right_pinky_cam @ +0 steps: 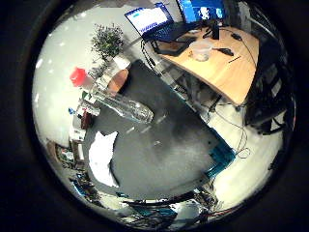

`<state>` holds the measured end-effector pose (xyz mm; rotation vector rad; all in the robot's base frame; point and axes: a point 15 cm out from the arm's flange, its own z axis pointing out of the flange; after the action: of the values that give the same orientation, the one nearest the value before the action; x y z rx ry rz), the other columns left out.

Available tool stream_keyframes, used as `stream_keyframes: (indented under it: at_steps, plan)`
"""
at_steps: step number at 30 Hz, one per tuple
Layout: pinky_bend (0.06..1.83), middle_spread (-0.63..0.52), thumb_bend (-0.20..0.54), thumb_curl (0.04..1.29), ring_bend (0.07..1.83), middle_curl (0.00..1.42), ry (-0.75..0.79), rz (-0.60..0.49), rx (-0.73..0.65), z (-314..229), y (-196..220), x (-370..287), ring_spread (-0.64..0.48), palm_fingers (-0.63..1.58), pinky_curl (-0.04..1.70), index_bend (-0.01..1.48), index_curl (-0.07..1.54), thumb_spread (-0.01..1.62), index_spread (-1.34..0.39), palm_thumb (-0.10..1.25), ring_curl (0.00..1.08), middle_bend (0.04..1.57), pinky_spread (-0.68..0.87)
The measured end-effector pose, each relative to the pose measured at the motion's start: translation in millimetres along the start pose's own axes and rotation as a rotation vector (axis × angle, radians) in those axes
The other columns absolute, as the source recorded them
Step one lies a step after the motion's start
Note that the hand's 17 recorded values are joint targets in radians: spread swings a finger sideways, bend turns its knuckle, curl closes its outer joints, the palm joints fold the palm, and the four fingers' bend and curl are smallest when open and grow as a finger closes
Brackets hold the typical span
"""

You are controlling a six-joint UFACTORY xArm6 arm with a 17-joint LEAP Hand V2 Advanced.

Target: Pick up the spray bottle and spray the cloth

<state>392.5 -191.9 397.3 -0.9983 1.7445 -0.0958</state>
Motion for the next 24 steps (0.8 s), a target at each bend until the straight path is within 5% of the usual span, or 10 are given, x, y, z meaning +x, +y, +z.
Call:
stream_keyframes:
  at_steps: [7,24]
  plan:
    - [0.95,0.2,-0.026,0.43,0.41,0.33,-0.159,0.056,0.041,34.7,-4.3,8.2,0.3,0.2,0.14,0.17,0.3,1.04,-0.14,0.45,0.21,0.2,0.6]
    - [0.94,0.2,-0.026,0.42,0.41,0.33,-0.208,0.147,-0.055,89.7,26.8,39.5,0.3,0.19,0.13,0.17,0.3,1.05,-0.13,0.45,0.22,0.2,0.59]
